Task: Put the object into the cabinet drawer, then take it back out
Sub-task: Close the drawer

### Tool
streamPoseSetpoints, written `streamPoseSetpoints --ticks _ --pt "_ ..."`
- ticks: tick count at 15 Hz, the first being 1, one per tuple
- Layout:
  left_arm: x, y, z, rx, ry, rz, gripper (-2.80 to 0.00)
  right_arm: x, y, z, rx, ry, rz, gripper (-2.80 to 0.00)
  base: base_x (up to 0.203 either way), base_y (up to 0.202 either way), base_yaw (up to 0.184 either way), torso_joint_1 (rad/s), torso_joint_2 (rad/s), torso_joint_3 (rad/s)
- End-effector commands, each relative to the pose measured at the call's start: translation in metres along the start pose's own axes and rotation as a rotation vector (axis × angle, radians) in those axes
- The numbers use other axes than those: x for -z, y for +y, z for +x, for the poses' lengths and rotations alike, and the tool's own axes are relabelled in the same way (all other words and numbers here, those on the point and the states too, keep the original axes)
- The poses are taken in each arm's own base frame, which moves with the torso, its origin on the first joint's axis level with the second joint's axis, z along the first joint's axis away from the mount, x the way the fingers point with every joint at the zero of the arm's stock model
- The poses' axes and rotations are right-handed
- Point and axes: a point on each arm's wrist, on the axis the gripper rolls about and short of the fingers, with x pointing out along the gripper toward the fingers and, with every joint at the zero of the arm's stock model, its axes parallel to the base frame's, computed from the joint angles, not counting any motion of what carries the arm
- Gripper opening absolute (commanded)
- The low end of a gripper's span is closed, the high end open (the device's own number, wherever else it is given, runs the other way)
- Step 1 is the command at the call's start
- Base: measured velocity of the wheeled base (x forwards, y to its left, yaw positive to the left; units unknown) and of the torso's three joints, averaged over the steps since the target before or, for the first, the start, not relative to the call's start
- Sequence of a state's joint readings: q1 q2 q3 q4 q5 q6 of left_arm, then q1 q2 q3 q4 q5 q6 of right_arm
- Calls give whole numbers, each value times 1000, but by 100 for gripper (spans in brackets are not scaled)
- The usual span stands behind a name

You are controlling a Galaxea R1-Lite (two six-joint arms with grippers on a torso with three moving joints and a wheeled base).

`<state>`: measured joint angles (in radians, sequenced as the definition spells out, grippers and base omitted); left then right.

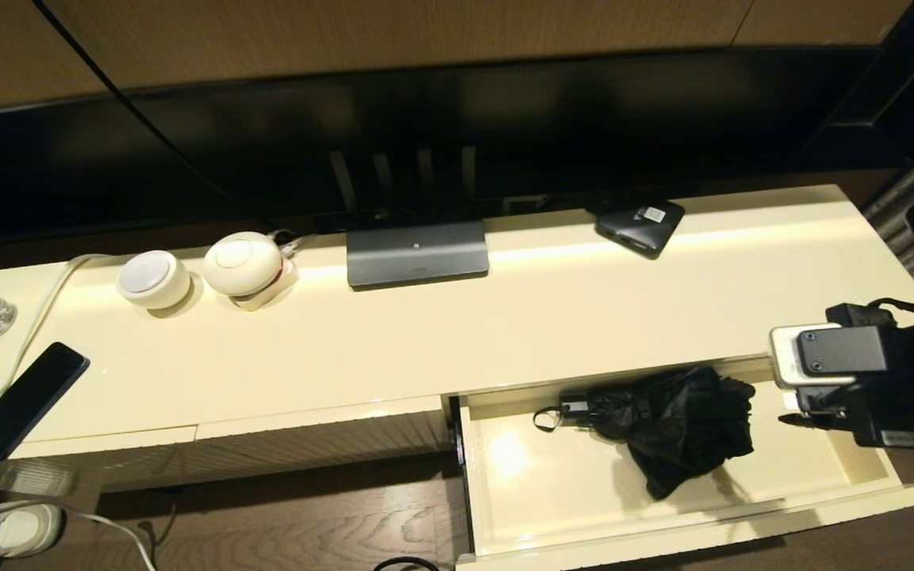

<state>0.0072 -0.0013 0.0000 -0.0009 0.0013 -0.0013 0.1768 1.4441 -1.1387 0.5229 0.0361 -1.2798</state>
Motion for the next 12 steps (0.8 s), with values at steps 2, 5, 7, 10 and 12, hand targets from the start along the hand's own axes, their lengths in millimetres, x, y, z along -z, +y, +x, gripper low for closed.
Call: streamPoseSetpoints --ticks 2,5,7,10,12 --pt "1 0 0 -1 4 0 -280 8 30 -25 -38 3 45 -280 0 0 0 0 0 0" --pt "1 0 0 -1 4 0 -280 13 55 -34 -80 -19 206 -280 0 0 0 0 0 0" --pt "1 0 0 -1 5 0 -280 14 74 -34 -144 -41 229 -280 0 0 0 0 0 0" --pt "1 0 0 -1 5 0 -280 20 114 -26 -290 -51 203 -280 0 0 0 0 0 0" --pt "1 0 0 -1 5 0 -280 22 129 -16 -358 -52 185 -280 0 0 0 0 0 0"
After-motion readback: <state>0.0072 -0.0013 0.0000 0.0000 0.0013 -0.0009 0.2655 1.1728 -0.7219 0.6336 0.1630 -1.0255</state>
